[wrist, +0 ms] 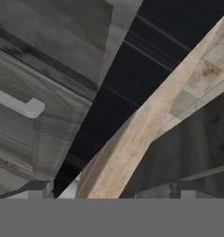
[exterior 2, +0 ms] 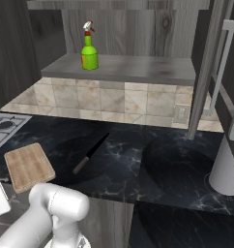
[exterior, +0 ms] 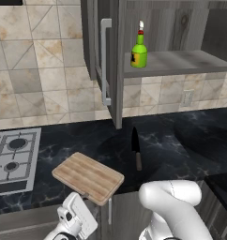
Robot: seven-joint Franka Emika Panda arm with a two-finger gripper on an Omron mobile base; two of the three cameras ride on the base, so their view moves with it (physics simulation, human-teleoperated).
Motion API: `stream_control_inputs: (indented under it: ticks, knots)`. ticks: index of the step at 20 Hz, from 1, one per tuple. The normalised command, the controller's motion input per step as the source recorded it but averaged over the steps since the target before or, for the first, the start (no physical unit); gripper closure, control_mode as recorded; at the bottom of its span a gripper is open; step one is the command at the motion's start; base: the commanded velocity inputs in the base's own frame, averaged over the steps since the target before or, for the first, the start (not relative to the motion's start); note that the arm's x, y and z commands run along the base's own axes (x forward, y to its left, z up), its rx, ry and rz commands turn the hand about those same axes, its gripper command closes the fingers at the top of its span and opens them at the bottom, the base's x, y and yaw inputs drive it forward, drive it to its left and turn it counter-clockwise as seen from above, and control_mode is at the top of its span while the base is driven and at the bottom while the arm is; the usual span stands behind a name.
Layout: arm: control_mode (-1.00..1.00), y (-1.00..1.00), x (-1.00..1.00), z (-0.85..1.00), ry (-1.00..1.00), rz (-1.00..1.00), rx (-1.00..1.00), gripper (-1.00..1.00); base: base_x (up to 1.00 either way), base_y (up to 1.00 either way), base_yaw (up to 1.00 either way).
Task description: Move the cutting board and knife to the sink. Then move spray from the cabinet to the counter.
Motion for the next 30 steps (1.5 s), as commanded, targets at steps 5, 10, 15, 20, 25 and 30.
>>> stream_control_inputs:
  ticks: [5,10,15,20,25,30]
  knots:
    - [-1.0,-0.02,0.0,0.03,-0.05,0.0,0.0,-1.0,0.0,0.0,0.0]
    - [-1.0,-0.15,0.0,0.0,-0.01,0.0,0.0,-1.0,0.0,0.0,0.0]
    - [-1.0,-0.18,0.0,0.01,-0.02,0.0,0.0,-1.0,0.0,0.0,0.0]
    - [-1.0,-0.14,0.0,0.07,-0.04,0.0,0.02,-1.0,0.0,0.0,0.0]
    - [-1.0,-0.08,0.0,0.03,-0.02,0.0,0.03,-1.0,0.0,0.0,0.0]
    - [-1.0,0.0,0.01,0.0,0.0,0.0,0.04,-1.0,0.0,0.0,0.0]
